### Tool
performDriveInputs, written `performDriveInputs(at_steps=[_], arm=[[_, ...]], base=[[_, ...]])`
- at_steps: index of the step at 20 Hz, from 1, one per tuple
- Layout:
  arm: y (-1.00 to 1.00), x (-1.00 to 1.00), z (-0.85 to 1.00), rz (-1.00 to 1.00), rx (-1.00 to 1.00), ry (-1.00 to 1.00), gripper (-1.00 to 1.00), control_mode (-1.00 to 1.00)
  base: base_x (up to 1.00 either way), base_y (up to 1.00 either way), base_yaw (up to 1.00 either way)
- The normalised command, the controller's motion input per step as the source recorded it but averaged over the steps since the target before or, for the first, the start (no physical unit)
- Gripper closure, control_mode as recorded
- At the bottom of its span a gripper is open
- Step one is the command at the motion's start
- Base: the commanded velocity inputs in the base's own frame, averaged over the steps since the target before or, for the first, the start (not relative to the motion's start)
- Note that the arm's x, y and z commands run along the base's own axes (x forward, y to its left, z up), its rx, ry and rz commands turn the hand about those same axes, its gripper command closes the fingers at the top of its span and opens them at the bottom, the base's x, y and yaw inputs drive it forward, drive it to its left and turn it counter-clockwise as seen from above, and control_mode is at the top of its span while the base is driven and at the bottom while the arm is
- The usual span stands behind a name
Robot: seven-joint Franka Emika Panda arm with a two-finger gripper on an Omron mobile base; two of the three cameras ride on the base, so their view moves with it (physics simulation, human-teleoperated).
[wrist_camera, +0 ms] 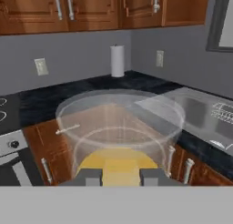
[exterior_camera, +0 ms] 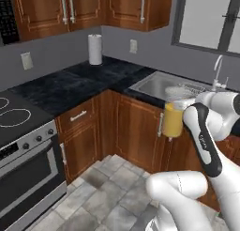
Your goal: Place the pitcher and cup on the dining counter for serving.
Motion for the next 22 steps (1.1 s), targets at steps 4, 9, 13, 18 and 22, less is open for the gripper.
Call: performDriveInputs(at_steps=[4, 9, 13, 18, 22], arm=[[0.0, 0.0, 0.0, 0.0, 0.0, 0.0, 1.0, 1.0], [0.0, 0.0, 0.0, 0.0, 0.0, 0.0, 1.0, 1.0], [0.0, 0.0, 0.0, 0.0, 0.0, 0.0, 1.0, 1.0], [0.0, 0.0, 0.0, 0.0, 0.0, 0.0, 1.0, 1.0], [0.0, 0.0, 0.0, 0.0, 0.0, 0.0, 1.0, 1.0]], base=[[-0.25, 0.57, 0.98], [-0.23, 0.35, 1.0], [-0.15, 0.28, 1.0], [-0.03, 0.36, 0.98], [0.17, 0.43, 0.84]])
